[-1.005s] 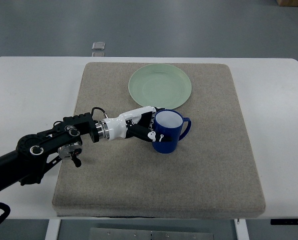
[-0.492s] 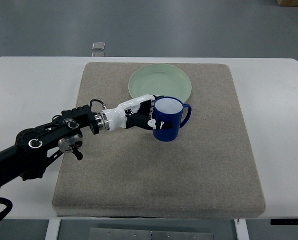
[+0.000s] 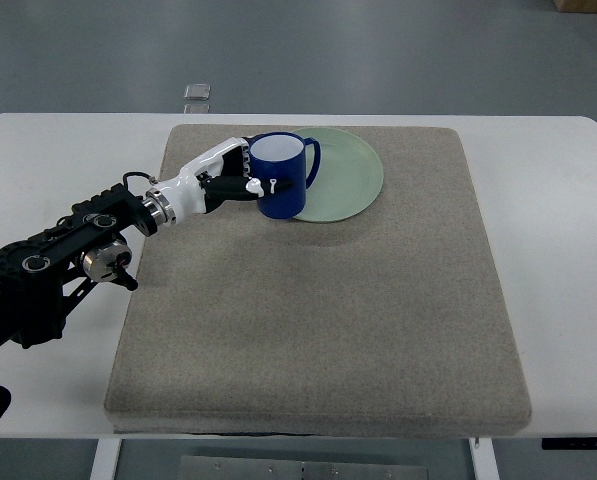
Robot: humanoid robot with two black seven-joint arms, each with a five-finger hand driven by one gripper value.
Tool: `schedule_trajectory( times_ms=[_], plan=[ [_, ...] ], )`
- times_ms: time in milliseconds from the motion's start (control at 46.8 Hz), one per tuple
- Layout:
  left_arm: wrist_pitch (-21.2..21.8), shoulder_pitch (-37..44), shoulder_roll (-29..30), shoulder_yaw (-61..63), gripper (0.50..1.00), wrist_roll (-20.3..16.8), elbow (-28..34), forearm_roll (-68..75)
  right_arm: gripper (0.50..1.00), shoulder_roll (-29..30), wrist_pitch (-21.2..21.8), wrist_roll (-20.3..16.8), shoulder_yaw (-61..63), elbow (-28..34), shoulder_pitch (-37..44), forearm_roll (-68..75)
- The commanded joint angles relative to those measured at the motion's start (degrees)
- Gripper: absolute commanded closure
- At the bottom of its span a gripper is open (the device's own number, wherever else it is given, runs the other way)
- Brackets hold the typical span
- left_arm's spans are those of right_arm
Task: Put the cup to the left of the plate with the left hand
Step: 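Lift the blue mug and carry it past the plate toward the left arm, then lower the blue mug onto the mat and open the left hand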
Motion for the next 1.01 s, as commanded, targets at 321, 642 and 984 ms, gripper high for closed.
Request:
schedule_trajectory(
  times_ms=[321,642,984],
  plan=[
    [9.5,-0.88,4.28,0.02,1.0,-4.93,3.78,0.79,0.566,0.0,0.0,0.0,0.04,0.04,0.0,0.0],
    [9.5,-0.17,4.1,0.11,1.0,-9.76,8.26,0.7,0.566,0.0,0.0,0.0,-0.05,-0.05,0.0,0.0],
    [9.5,0.0,2.96,0.9,1.0,-11.61,11.52,0.17,0.566,0.0,0.0,0.0,-0.05,0.04,0.0,0.0]
  ],
)
